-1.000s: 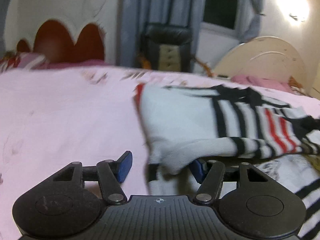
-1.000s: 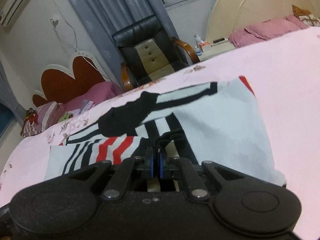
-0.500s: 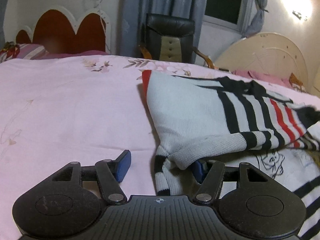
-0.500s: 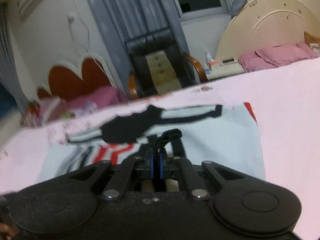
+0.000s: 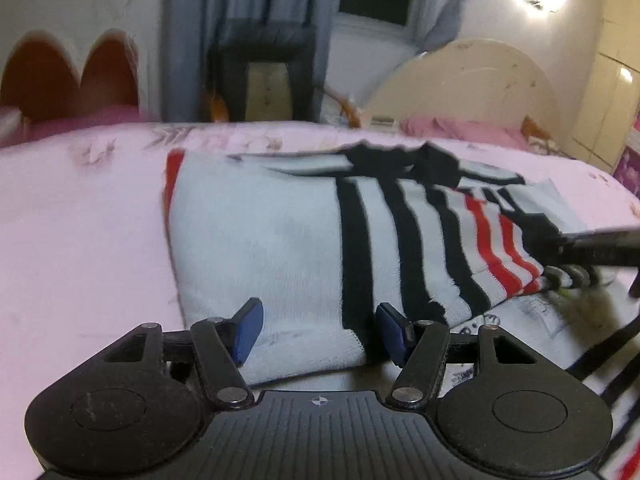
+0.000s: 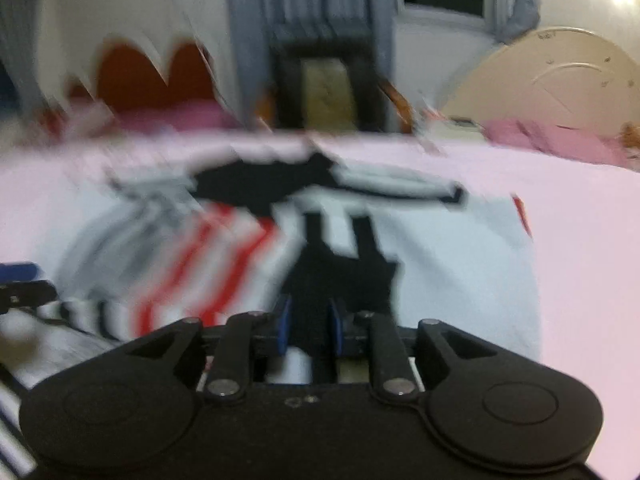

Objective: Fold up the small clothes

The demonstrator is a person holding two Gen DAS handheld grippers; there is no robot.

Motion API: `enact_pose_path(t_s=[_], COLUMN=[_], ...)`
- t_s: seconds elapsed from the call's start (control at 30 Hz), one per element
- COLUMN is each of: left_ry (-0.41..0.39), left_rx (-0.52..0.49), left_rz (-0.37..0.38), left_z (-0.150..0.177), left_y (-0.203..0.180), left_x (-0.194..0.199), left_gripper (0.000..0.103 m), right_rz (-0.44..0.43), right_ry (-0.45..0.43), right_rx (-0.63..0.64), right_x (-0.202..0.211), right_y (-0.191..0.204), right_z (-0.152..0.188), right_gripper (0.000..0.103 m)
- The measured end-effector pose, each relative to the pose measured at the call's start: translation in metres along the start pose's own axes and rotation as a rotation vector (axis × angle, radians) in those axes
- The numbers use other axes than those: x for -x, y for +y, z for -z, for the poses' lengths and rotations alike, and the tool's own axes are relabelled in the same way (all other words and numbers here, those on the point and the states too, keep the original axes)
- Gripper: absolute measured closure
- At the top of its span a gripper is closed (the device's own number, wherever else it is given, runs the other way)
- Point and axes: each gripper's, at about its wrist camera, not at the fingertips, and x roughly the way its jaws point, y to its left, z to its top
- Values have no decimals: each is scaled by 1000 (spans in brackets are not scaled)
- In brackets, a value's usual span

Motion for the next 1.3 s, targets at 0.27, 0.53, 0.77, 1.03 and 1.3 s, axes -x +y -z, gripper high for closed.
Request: enact_pose_path(t_s=[0.27,0.53,0.77,1.03,1.3], left_ry=[-109,-23,-78,-41,-53], left_rx=[41,62,11,-114,-83], left_rz=[-4,-21,-53,2,-14], left_z=[-39,-71,-70,-51,-39], left_y=[26,78,52,-23,9], left_x=[-9,-87,-56,-69,-54], left_gripper=[41,34,33,33,33], right_rz=[-109,-140,-154,-196,-58], right_ry=[-102,-16,-107,-37,-57], right_rx=[-70,-19,-63,32,-32], right_x=[11,-51,-27,-41,-15], right_y=[6,31,25,61,-32], right_z=[-28,-39,-37,-31,-10], right_gripper=[82,84,80,80,98])
